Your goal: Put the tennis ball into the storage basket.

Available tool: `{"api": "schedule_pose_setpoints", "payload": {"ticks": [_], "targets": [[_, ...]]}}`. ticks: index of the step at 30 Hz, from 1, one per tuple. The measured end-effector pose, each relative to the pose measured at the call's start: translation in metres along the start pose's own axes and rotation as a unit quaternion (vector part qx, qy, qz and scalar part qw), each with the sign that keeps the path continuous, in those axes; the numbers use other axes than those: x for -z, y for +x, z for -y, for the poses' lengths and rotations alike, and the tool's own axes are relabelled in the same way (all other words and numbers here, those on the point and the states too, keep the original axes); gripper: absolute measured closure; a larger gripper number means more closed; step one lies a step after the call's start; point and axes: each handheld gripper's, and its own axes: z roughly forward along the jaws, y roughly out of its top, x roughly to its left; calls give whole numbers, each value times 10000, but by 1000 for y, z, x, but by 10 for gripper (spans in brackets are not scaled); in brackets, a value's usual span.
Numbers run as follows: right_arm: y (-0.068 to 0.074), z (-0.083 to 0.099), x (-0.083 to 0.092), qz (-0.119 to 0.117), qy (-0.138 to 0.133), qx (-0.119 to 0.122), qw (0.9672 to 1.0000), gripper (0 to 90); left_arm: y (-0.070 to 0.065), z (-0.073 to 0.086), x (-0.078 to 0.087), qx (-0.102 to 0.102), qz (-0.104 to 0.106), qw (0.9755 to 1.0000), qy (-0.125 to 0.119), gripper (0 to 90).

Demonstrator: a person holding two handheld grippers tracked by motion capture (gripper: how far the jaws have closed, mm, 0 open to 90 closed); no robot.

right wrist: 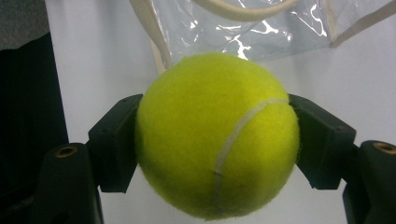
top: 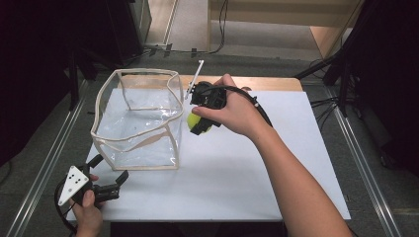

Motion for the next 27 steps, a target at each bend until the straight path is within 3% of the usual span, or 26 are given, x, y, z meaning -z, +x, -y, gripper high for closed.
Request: {"api": "schedule_pose_setpoints", "payload": {"ticks": [27], "targets": [[-4,-25,21,-7,-23,55,10000,239,0,0,0,31,7,10000,-22,0]]}}
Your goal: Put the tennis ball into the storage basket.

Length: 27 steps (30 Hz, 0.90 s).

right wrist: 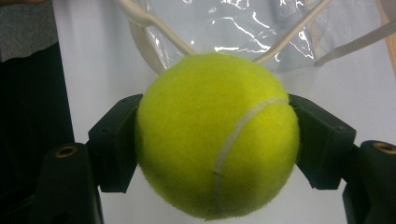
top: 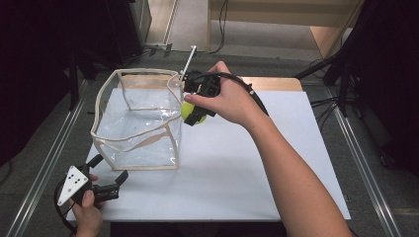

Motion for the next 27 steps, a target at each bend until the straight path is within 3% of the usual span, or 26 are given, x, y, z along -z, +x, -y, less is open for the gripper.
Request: {"api": "schedule_pose_setpoints", "payload": {"ticks": [27], "targets": [[-2,-30,12,76,9,81,9999,239,0,0,0,-14,20,10000,5,0]]}}
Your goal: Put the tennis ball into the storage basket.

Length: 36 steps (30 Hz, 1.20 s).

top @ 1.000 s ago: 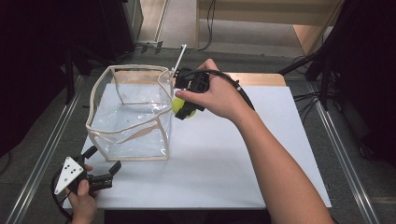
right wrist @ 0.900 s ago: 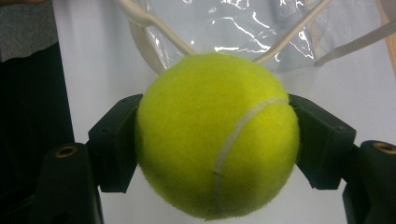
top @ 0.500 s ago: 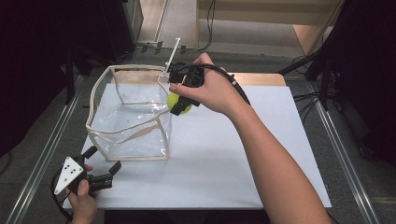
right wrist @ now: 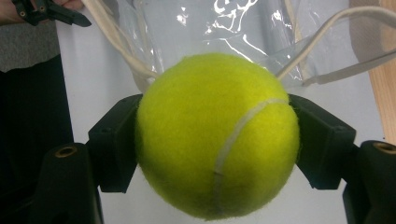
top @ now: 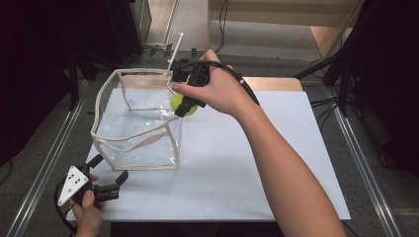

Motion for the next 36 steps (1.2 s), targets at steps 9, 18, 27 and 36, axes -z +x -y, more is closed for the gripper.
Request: {"api": "schedule_pose_setpoints", "payload": {"ticks": [9,18,27,36], "targets": [[0,-9,-4,-14,-26,72,10000,239,0,0,0,1,0,10000,-5,0],[2,-21,-8,-19,-19,124,9999,239,-1,0,0,-7,11,10000,-9,0],[2,-31,-15,-32,5,172,9998,239,-3,0,-1,-141,23,9999,33,0],[4,-40,-24,-23,40,168,9998,239,-3,0,0,-125,25,9999,22,0]]}}
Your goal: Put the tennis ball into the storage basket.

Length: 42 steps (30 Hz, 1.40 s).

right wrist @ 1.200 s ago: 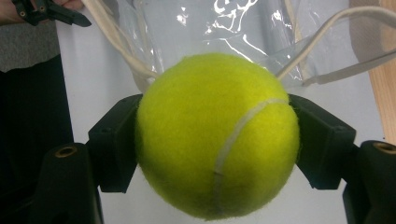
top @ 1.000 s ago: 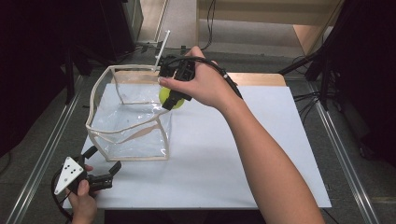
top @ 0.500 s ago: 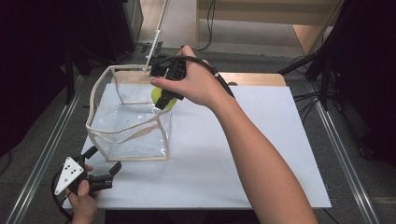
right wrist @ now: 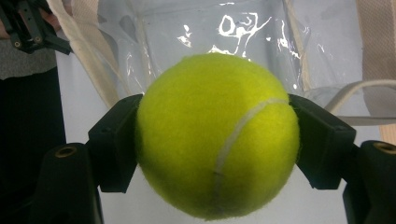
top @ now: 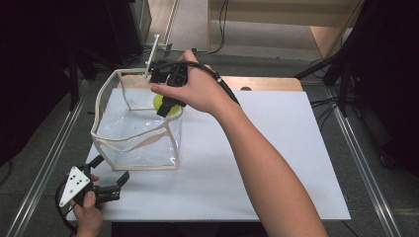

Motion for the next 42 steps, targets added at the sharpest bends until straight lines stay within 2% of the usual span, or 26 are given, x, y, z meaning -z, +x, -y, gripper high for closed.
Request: {"api": "schedule_pose_setpoints", "payload": {"ticks": [12,22,24,25,26,30,37,40,42], "targets": [[4,-12,-15,28,-19,38,10000,238,0,0,0,-20,6,10000,9,0],[4,-15,-27,-76,26,-6,10000,232,0,0,0,-23,18,10000,8,0],[6,-15,-29,-43,14,22,10000,208,0,0,0,-25,16,10000,11,0],[6,-14,-30,-32,5,20,10000,160,0,0,0,-23,16,10000,10,0],[7,-15,-29,-41,-17,14,10000,96,0,0,0,-18,16,10000,6,0],[7,-14,-23,14,-208,-30,9998,84,0,0,0,-17,15,10000,8,0],[8,-5,-11,162,-353,-97,9992,81,0,0,0,-8,10,10000,4,0],[7,1,-7,164,-386,-136,9990,8,0,0,0,-11,7,10000,1,0],[7,5,-6,150,-399,-181,9989,8,0,0,0,-12,4,10000,4,0]]}}
